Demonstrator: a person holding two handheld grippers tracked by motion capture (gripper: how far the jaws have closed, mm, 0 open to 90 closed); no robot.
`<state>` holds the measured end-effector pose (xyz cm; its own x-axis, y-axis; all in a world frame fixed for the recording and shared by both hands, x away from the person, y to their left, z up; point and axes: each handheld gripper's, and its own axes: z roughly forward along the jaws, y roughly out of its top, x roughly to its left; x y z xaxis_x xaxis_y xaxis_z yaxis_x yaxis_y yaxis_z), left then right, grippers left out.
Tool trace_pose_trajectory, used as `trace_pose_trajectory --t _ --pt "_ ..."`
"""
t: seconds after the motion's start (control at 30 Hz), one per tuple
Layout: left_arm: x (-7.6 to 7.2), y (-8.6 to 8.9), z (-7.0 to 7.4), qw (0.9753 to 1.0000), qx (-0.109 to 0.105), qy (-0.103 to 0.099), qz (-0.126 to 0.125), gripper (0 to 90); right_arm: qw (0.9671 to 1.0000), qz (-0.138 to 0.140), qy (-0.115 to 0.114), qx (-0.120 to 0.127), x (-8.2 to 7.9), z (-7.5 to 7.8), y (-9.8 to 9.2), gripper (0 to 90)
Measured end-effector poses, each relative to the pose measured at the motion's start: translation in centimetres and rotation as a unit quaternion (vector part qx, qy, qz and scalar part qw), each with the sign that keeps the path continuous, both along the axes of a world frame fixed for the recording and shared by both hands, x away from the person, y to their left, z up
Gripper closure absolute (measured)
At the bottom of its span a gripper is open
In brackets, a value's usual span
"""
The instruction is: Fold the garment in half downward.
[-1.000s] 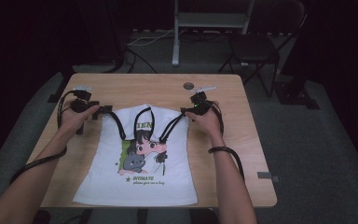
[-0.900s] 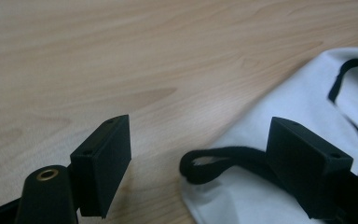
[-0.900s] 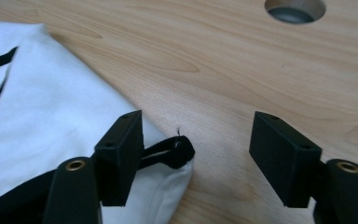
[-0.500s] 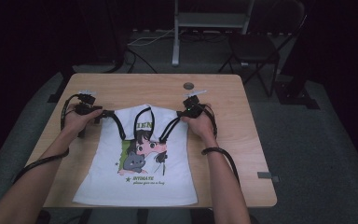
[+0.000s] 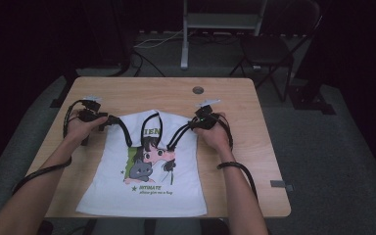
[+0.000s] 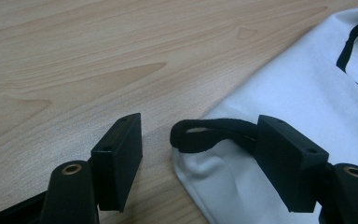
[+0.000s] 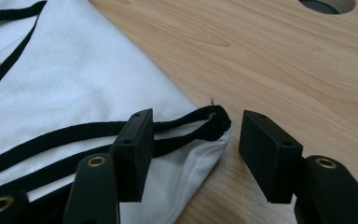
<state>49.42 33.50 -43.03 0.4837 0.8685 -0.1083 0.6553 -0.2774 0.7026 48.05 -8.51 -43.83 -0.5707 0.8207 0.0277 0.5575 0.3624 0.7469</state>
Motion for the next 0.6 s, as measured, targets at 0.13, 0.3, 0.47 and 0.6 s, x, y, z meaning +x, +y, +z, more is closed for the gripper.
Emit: trace_pose_trajectory --t 0.13,0.3,0.47,0.6 --pt "0.08 -0.23 0.03 1.0000 -0.003 0.003 -0.006 32.1 1.0000 0.003 0.003 0.005 0.16 -0.04 0.17 47.6" --pt "-0.01 -0.46 0.02 0.9999 0.005 -0.003 -0.009 36.4 0.9993 0.032 0.003 0.022 0.06 -0.19 0.05 67.5" --pt "-0.17 -0.26 0.12 0.9999 -0.001 0.001 -0.012 54.6 0.9986 0.045 0.004 0.029 -0.14 -0.21 0.17 77.2" --pt "-0.28 0.19 0.13 0.9996 0.003 -0.001 -0.026 74.5 0.9983 0.035 0.005 0.045 0.04 -0.07 -0.33 77.7"
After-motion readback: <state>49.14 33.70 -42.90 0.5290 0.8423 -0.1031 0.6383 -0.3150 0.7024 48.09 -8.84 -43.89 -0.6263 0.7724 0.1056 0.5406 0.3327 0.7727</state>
